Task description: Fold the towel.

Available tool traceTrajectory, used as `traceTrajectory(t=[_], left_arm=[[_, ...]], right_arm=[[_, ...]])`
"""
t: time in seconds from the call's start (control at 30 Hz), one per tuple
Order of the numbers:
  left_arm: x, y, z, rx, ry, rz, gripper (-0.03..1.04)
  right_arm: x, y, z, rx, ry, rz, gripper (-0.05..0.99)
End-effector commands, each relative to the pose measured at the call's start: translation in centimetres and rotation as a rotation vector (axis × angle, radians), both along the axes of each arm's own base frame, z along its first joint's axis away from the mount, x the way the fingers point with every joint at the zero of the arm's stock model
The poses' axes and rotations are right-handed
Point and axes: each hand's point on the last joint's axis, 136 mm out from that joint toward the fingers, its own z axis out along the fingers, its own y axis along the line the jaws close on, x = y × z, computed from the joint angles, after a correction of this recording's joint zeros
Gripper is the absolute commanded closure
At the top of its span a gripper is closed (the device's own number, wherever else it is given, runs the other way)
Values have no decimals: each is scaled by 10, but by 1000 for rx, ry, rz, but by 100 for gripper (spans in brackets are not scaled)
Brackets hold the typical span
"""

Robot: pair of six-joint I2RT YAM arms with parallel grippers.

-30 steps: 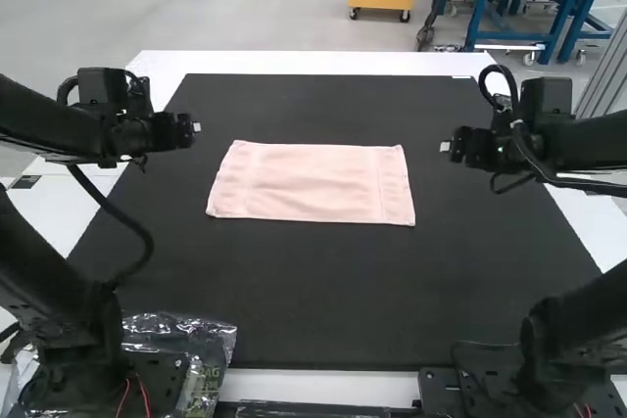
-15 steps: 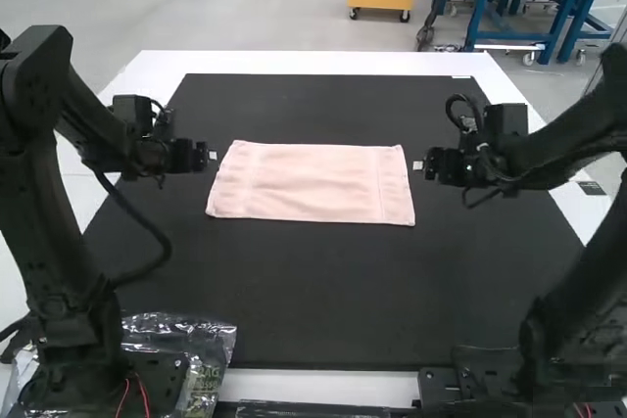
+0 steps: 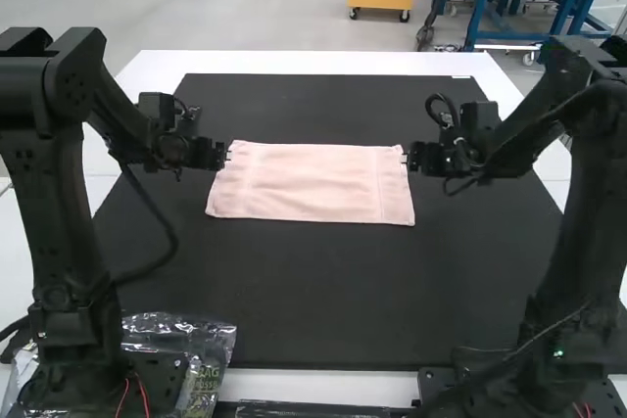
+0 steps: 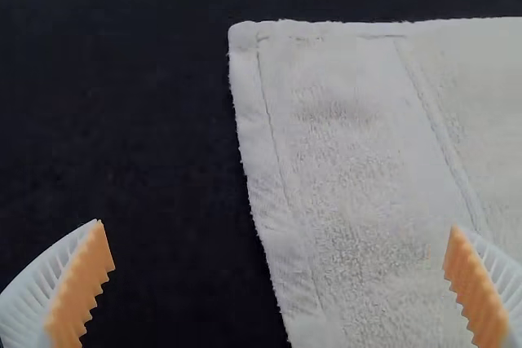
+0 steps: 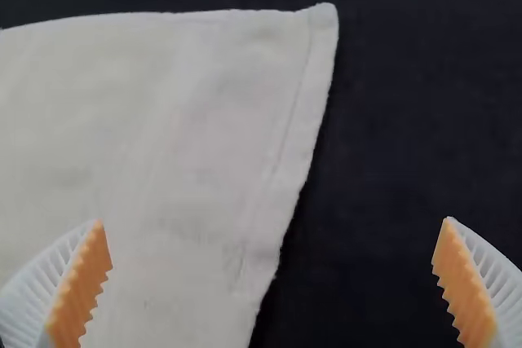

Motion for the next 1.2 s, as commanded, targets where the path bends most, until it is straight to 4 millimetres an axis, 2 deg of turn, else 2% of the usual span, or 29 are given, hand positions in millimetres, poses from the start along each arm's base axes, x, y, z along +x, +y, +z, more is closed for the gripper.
traceTrajectory(t=[0.0,0.27,0.6,0.77,0.93,0.97,1.0,1.03,1.07,1.1,1.17], left_arm=[[13,0,6,36,-37,-18,5],[23,2,-7,58,-26,-27,6],[36,3,-15,64,-26,-32,6],[40,1,-22,64,-19,-35,5],[40,-1,-33,65,-15,-39,6],[41,-1,-36,64,-13,-39,8],[40,-1,-42,63,-7,-39,17],[40,-1,-45,64,-7,-40,36],[41,-1,-49,64,-10,-39,66],[43,-1,-51,64,-21,-38,96],[46,-1,-51,63,-41,-36,99]], right_arm=[[14,16,1,-3,-29,44,3],[38,33,-23,-27,-21,77,3],[62,39,-35,-31,-25,80,3],[68,36,-41,-72,-29,72,3],[61,39,-55,-94,8,92,4],[59,38,-60,-110,13,101,13],[57,39,-65,-134,13,117,37],[55,40,-69,-148,13,135,77],[53,40,-71,-157,11,144,96],[52,38,-73,-148,18,138,96],[51,35,-73,-139,20,132,96]])
